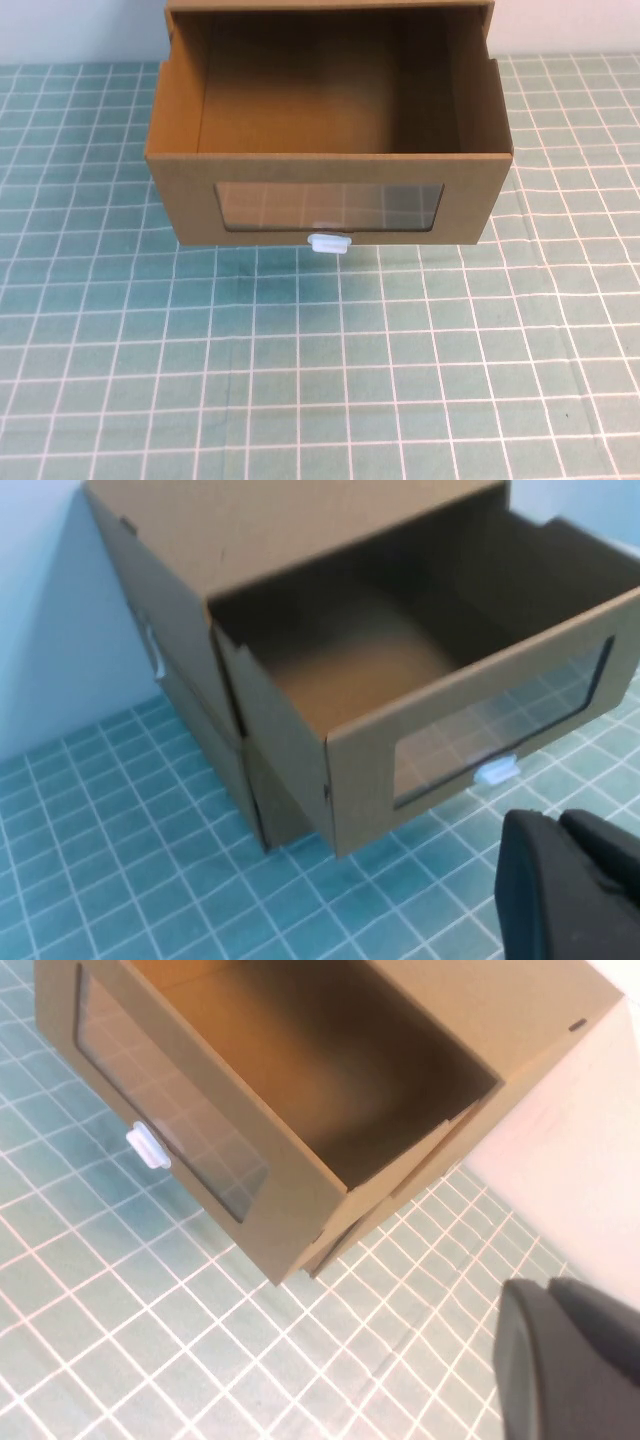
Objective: Open the shoe box
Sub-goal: 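Pull the top drawer of the cardboard box fully open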
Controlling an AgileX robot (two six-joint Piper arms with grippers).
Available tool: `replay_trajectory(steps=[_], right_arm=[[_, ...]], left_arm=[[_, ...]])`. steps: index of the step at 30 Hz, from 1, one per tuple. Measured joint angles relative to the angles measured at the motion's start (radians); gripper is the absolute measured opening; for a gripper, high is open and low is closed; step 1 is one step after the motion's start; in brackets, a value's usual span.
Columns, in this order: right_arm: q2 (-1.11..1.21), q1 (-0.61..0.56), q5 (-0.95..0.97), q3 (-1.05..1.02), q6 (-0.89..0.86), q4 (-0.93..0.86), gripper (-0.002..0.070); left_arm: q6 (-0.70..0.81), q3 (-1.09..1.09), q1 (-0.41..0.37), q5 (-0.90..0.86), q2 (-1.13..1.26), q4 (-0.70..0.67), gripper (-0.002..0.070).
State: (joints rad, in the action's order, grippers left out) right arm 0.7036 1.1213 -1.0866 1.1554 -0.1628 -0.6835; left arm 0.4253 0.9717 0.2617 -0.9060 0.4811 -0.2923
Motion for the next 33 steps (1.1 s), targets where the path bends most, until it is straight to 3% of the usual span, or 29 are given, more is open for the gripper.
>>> replay_trajectory(steps=[7,20,25,29,33], right_arm=[[0.000,0.000,-0.005,0.000,0.000,0.000,-0.0013],[0.000,0.000,-0.005,0.000,0.000,0.028,-0.0013],[0.000,0.000,-0.007,0.000,0.000,0.031,-0.0013],[0.000,0.000,-0.007,0.000,0.000,0.032,-0.0013],[0.000,0.000,-0.007,0.000,0.001,0.034,-0.0013]], left_arm=[[-0.006,-0.276,0.000,0.264,-0.145,-0.079,-0.0005],[-0.008,-0.554,0.000,0.335,-0.147,-0.099,-0.0005],[-0.008,-0.615,0.000,0.453,-0.158,-0.099,-0.0005],[-0.018,-0.694,0.000,0.589,-0.246,-0.051,-0.0005],[-0.161,-0.784,-0.013,0.706,-0.351,0.059,-0.0005]])
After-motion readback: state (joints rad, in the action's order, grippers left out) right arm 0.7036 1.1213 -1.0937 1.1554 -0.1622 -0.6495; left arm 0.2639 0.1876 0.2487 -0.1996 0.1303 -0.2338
